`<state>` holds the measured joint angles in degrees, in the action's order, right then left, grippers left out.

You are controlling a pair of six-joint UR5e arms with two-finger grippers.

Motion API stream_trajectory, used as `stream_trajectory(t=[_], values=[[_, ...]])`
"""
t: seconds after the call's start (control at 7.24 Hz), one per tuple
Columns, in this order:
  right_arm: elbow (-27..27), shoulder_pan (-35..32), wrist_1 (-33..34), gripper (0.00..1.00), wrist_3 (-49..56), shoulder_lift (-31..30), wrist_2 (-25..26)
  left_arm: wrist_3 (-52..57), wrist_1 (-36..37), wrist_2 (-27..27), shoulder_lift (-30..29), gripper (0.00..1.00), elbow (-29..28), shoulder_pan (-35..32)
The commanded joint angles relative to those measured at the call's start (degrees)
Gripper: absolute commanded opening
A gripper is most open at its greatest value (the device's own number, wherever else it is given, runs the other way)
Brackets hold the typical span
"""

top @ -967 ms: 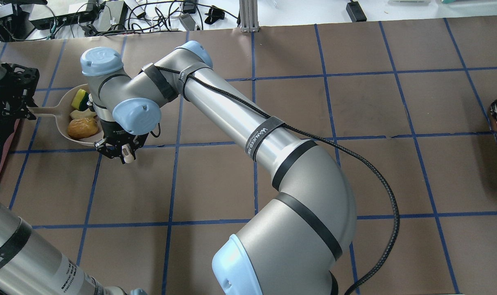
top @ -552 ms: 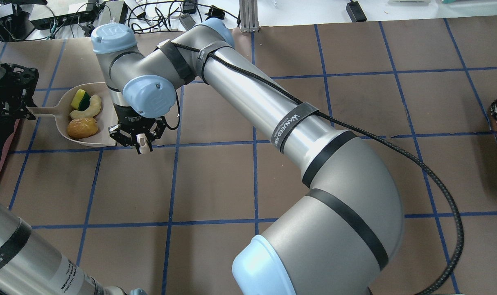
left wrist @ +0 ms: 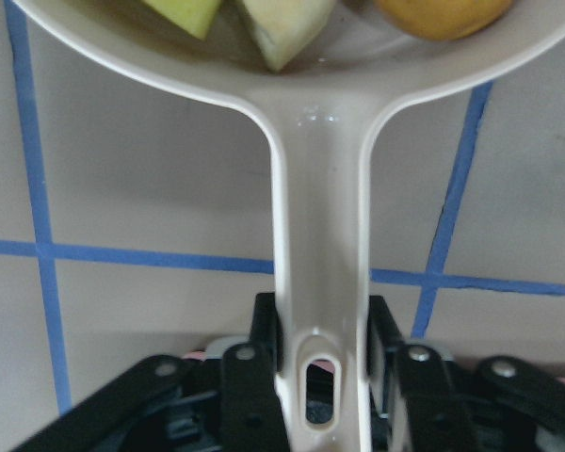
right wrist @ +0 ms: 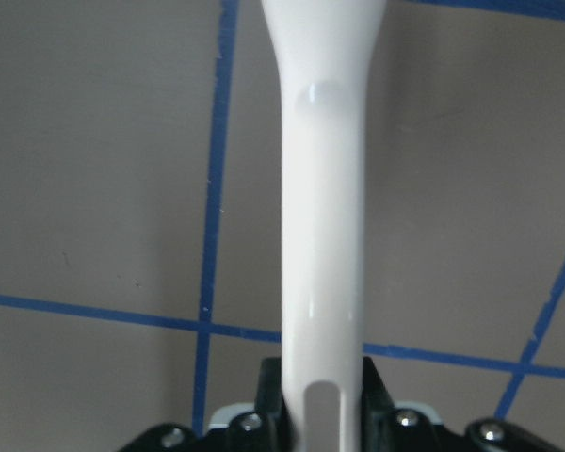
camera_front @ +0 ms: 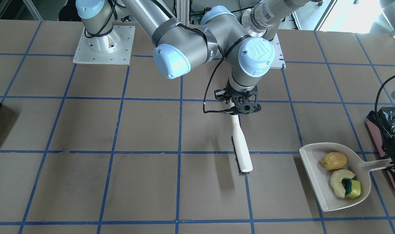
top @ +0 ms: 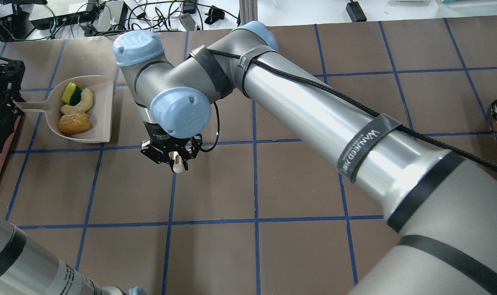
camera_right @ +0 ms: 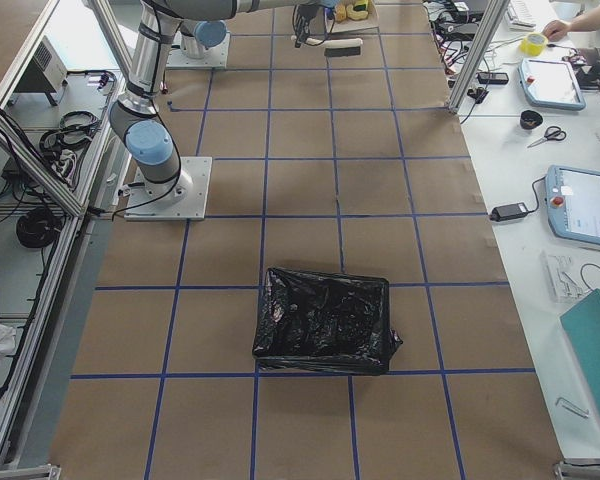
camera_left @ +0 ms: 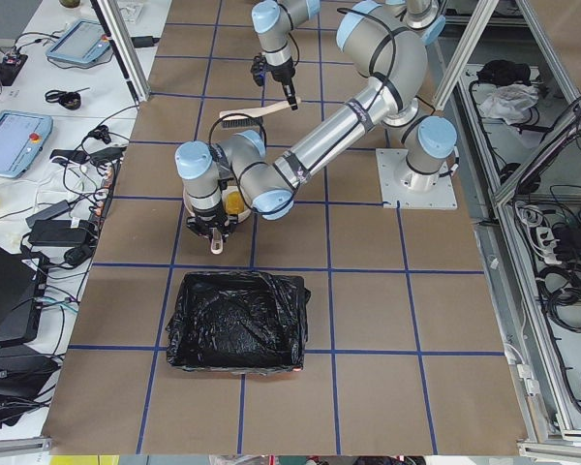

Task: Sweep and dump trash in nearest bin
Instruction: 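Lift the loaded dustpan with the left gripper toward the bin while the right gripper withdraws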

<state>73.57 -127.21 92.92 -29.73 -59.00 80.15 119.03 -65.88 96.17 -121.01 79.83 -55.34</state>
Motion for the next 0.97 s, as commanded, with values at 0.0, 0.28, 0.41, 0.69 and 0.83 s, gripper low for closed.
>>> stream_trajectory(t=[0.0, 0.28, 0.41, 0.69, 0.83], values=[[17.7, 0.3, 9.9, 0.0, -4.4, -9.2, 2.1, 0.2, -1.8, -2.7, 2.7, 0.0, -3.0, 3.7], [28.3, 0.6, 12.9, 0.0, -8.3, -16.5, 2.2, 1.2, -14.9, -3.4, 1.6, 0.0, -15.1, 7.3], [31.9, 0.6, 12.8, 0.0, -10.8, -19.4, 1.6, 1.8, -18.1, -4.3, 0.9, 0.0, -18.4, 9.3], [36.8, 2.7, 16.4, 0.0, -10.8, -21.1, 1.1, 5.2, -18.8, -7.8, -0.5, 0.0, -20.3, 12.4], [40.0, 3.4, 19.1, 0.0, -10.9, -21.1, 0.9, 5.3, -18.8, -7.2, -1.1, 0.0, -22.9, 13.6]])
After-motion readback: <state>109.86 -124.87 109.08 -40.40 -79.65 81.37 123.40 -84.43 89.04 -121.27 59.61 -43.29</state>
